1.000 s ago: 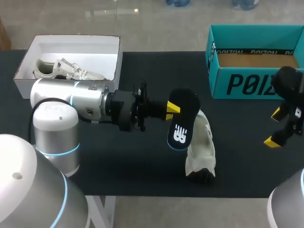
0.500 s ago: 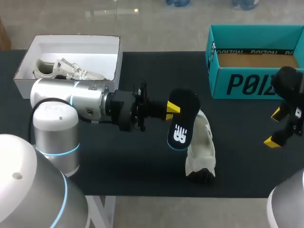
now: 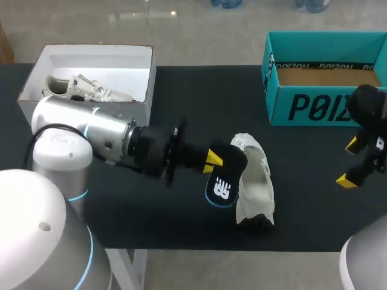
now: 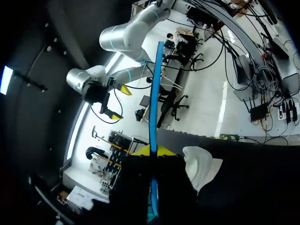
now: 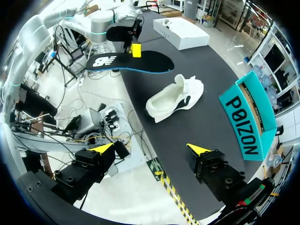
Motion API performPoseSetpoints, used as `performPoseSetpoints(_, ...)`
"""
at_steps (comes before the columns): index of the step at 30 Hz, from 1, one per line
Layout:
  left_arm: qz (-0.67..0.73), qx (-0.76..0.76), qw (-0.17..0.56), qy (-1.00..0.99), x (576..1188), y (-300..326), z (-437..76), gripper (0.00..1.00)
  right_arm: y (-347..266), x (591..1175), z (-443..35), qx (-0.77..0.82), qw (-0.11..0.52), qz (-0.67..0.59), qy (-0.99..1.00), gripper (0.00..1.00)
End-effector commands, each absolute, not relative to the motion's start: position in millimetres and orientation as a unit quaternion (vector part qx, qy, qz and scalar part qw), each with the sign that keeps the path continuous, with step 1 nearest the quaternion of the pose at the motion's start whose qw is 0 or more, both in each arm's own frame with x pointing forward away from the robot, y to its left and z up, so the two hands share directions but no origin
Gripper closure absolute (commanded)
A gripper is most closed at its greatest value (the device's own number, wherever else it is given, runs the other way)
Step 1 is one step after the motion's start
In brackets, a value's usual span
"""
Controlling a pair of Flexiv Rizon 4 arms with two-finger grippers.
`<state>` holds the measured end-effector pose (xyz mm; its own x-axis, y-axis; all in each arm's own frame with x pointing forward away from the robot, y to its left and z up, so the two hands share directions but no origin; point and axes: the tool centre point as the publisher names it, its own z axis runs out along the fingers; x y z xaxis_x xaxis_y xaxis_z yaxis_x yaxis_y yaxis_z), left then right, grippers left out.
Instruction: Take the shoe out of the shoebox, open the shoe tongue, remove and reinsert the insole, then place the shoe into the shoebox
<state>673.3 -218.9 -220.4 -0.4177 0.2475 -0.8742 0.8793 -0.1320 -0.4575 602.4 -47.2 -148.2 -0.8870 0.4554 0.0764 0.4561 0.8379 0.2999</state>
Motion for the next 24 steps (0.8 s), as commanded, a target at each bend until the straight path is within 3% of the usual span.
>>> performPoseSetpoints(1, -0.586, 0.466, 0.214, 0.627, 652, -217, -230, 1.00, -45, 607, -148, -0.238, 0.005, -0.154, -0.959, 0.00)
performPoseSetpoints(24, -0.645, 0.467, 0.119, 0.593, 624, -282, -277, 1.00, -45, 607, -148, -0.238, 0.005, -0.154, -0.959, 0.00)
